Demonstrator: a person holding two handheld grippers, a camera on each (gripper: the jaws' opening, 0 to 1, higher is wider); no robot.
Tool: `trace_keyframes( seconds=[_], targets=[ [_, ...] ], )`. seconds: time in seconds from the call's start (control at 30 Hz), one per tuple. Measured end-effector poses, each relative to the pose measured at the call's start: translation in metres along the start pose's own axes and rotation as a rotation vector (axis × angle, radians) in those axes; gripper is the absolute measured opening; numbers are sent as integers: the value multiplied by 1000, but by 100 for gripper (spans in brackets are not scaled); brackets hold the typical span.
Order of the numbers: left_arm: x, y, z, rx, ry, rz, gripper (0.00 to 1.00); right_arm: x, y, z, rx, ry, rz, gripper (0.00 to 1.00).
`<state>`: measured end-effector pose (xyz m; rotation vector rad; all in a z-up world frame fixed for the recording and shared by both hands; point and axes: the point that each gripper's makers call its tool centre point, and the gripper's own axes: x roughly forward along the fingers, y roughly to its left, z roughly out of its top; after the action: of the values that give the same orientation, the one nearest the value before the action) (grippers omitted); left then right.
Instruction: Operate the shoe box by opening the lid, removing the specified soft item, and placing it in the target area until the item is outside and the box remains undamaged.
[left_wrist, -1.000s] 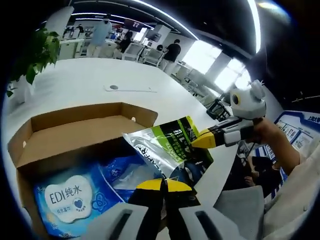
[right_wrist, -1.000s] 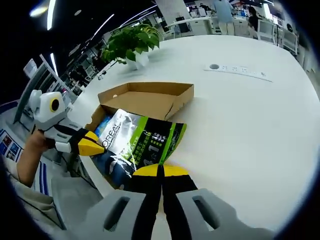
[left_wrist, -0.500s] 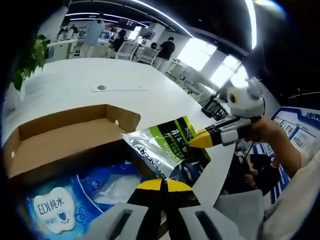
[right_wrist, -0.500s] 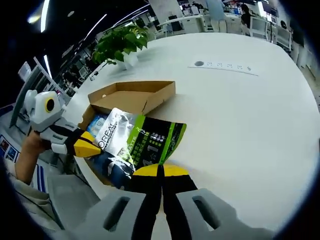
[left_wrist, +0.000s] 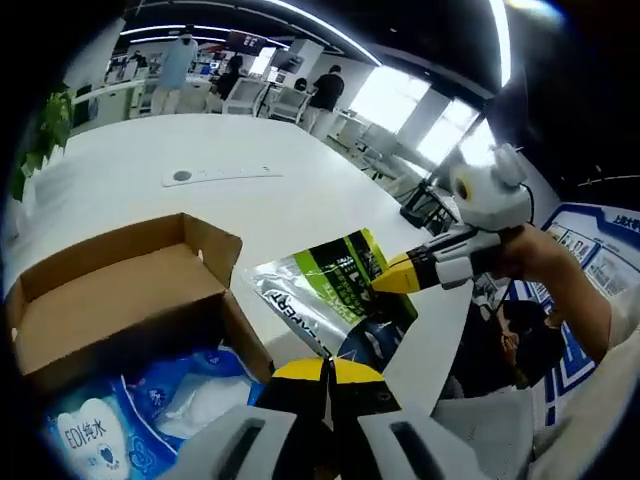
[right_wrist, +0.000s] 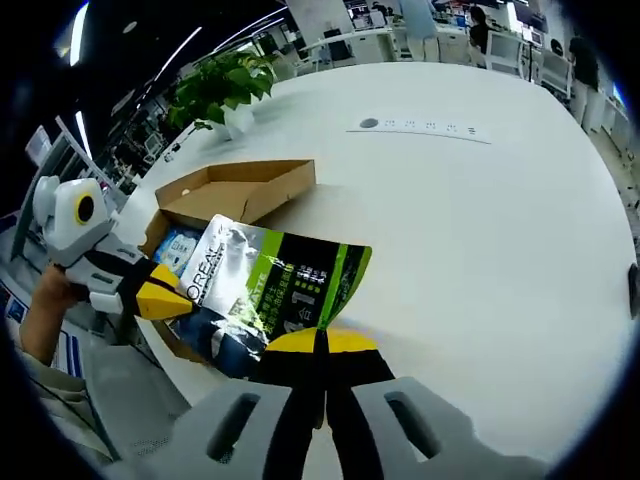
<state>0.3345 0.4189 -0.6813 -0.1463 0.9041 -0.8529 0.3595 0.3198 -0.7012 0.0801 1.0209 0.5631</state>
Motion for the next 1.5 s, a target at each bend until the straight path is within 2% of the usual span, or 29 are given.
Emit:
trace_keyframes(
  seconds=[0.43,0.93,1.17,1.33,1.5],
  targets=[
    [34,-2,5,50,84,39,0,5,-31,2,1,20,-47,0],
    [64,8,8,73,186,74,0,21,-55,5,-19,42,-85,0],
    [78,15,4,120,270,93,0,31,-64,7,-33,50,-97,0],
    [85,19,3,154,309,104,0,37,-69,8,-43,53,-106,0],
    [93,25,-2,228,358,120,0,43,-74,7,-37,45,-109,0]
  ],
)
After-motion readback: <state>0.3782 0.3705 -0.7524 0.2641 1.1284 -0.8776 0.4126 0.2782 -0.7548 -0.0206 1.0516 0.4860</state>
